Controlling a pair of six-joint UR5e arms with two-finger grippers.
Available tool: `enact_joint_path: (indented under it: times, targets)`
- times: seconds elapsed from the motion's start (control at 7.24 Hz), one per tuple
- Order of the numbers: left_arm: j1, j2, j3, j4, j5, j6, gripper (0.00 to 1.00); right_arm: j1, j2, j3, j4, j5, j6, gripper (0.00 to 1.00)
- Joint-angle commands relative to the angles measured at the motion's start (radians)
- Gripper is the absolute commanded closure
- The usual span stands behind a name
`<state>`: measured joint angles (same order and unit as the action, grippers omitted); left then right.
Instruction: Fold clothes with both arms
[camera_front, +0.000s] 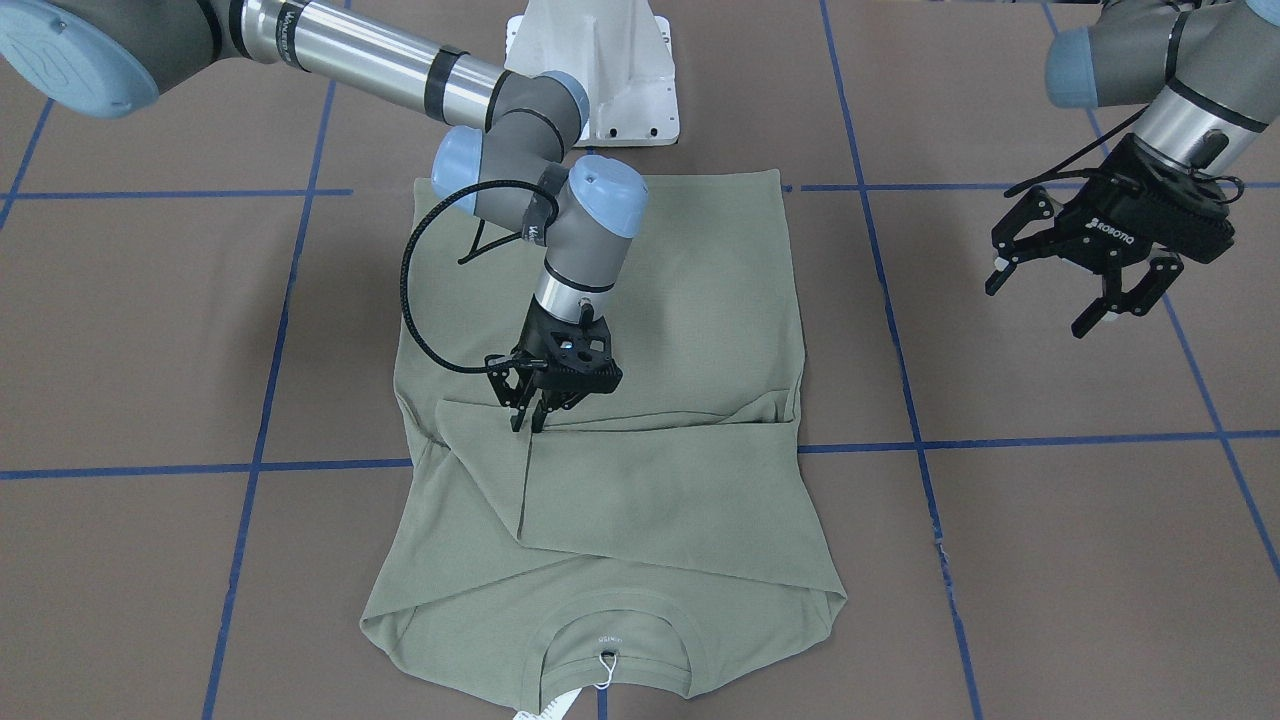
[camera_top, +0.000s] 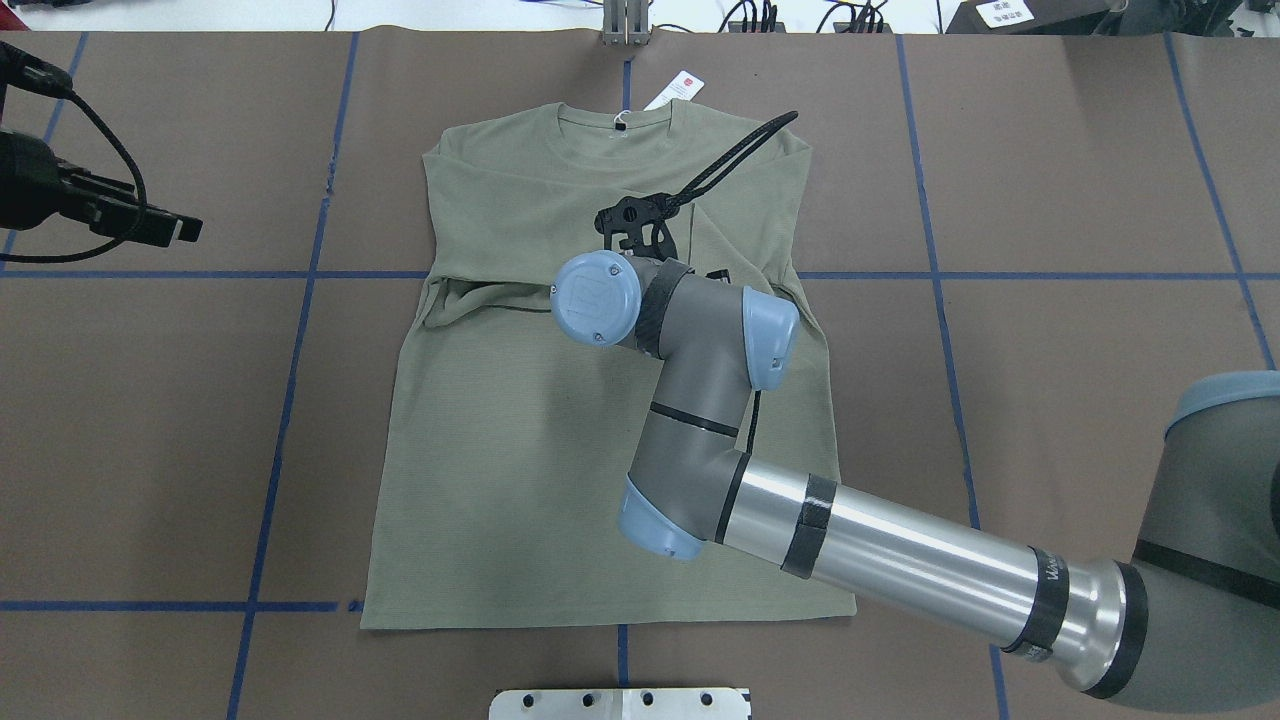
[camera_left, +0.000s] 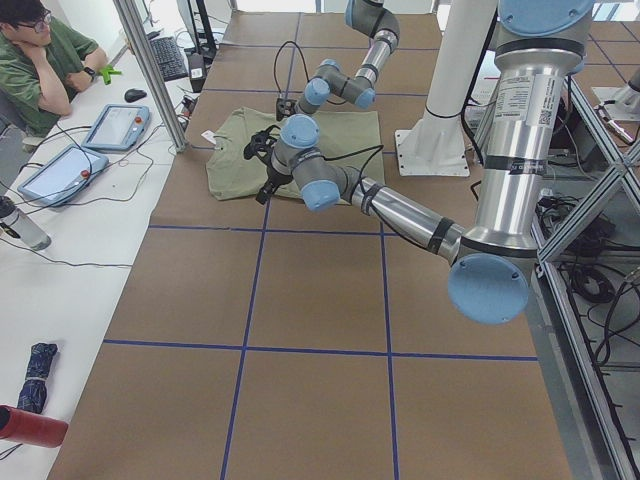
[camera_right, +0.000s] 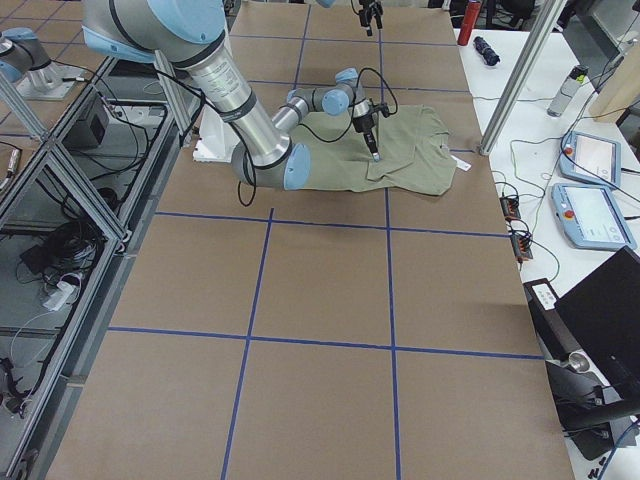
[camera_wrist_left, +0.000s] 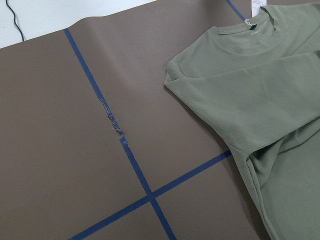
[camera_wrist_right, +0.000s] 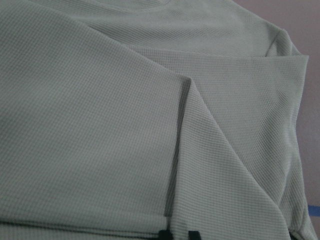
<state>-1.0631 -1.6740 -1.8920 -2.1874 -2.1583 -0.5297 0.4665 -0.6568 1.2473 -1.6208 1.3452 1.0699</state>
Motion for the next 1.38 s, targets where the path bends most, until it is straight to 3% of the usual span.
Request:
enact_joint_path:
  times: [0.0, 0.28, 0.97, 1.24]
  targets:
    - [0.000, -0.003, 0.001, 0.000, 0.000, 0.000, 0.02, -0.003, -0.004, 0.000, -0.001, -0.001, -0.005, 1.00]
    - [0.000, -0.004, -0.001, 0.000, 0.000, 0.001, 0.01, 0.004, -0.001, 0.007, -0.001, 0.000, -0.022, 1.00]
    - [0.002, -0.010, -0.001, 0.000, 0.000, -0.004, 0.01, 0.155, -0.094, 0.081, 0.010, 0.032, -0.359, 1.00]
    - [0.002, -0.010, -0.004, -0.002, 0.000, -0.018, 0.01, 0.164, -0.154, 0.097, 0.089, 0.031, -0.395, 1.00]
